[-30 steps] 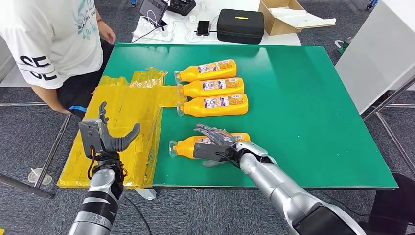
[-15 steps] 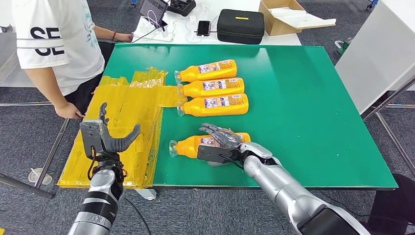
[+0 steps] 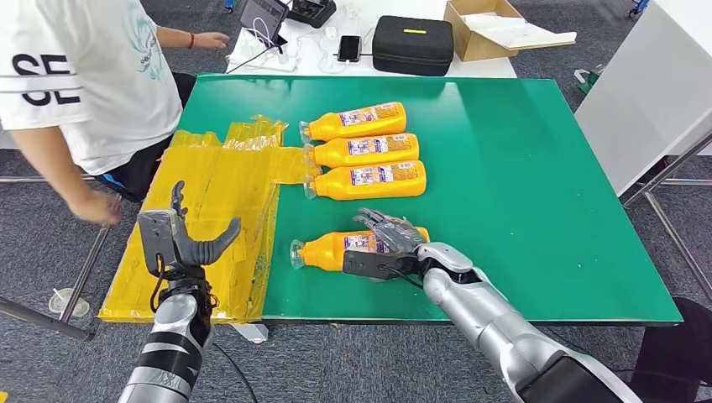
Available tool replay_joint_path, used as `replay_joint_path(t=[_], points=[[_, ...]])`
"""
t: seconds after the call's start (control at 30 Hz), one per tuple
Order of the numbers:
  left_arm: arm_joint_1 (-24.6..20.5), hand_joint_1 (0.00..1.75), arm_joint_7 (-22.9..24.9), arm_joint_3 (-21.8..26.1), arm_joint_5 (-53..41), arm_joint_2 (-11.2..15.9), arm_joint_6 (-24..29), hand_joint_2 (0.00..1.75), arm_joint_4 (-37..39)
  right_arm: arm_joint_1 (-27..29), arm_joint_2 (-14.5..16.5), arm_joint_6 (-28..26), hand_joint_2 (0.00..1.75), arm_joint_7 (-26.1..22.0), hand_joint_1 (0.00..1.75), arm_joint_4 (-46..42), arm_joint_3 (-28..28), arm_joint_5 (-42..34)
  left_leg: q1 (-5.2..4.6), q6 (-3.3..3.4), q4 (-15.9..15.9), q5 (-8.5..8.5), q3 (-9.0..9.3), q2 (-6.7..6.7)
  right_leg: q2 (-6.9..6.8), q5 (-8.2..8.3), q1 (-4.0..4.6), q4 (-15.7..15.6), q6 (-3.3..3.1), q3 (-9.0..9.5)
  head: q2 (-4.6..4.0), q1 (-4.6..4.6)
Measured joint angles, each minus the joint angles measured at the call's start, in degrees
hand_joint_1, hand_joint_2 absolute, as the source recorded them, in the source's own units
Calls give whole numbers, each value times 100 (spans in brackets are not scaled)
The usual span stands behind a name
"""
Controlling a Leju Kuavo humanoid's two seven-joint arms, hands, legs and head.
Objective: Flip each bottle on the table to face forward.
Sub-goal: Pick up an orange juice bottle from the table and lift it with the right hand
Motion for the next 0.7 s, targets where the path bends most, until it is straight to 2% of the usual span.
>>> replay_joint_path(t=[0.5, 0.53, 0.63, 0.67, 0.7], points=[[41, 0, 39, 10, 4, -1, -51, 175, 25, -109, -113, 342, 175, 134, 1, 54, 210, 238, 0, 0, 0, 0, 8, 0, 0, 0, 0, 0, 0, 7, 0, -1], [41, 0, 39, 10, 5, -1, -52, 175, 32, -122, -119, 353, 175, 138, 26, 66, 231, 241, 0, 0, 0, 0, 9, 0, 0, 0, 0, 0, 0, 8, 0, -1], [42, 0, 39, 12, 7, -1, -56, 175, 48, -153, -137, 389, 175, 151, 154, 93, 276, 242, 0, 0, 0, 0, 10, -1, 0, 0, 0, 0, 0, 10, 0, 0], [42, 0, 39, 12, 7, -1, -57, 175, 50, -160, -143, 405, 175, 154, 172, 98, 287, 238, -1, 0, 0, 0, 10, -1, 0, 0, -1, -1, 0, 11, 0, 0], [42, 0, 39, 12, 8, -1, -60, 175, 54, -166, -149, 424, 175, 155, 175, 102, 297, 229, -1, 0, 0, 0, 11, -1, 0, 0, -1, -1, 0, 11, 1, 1]])
